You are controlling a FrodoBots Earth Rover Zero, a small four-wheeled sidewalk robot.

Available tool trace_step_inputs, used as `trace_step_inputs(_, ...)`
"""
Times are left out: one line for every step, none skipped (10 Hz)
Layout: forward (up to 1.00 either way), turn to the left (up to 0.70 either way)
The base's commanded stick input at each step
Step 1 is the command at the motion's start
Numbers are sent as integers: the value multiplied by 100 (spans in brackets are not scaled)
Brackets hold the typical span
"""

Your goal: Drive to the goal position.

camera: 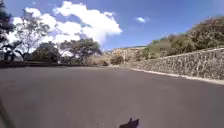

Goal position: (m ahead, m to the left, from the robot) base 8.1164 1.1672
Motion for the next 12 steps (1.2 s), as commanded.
trace_step_inputs(50, 0)
trace_step_inputs(50, 0)
trace_step_inputs(50, 0)
trace_step_inputs(50, 0)
trace_step_inputs(50, 0)
trace_step_inputs(50, 0)
trace_step_inputs(50, 0)
trace_step_inputs(50, 0)
trace_step_inputs(50, 0)
trace_step_inputs(50, 0)
trace_step_inputs(50, 0)
trace_step_inputs(50, 0)
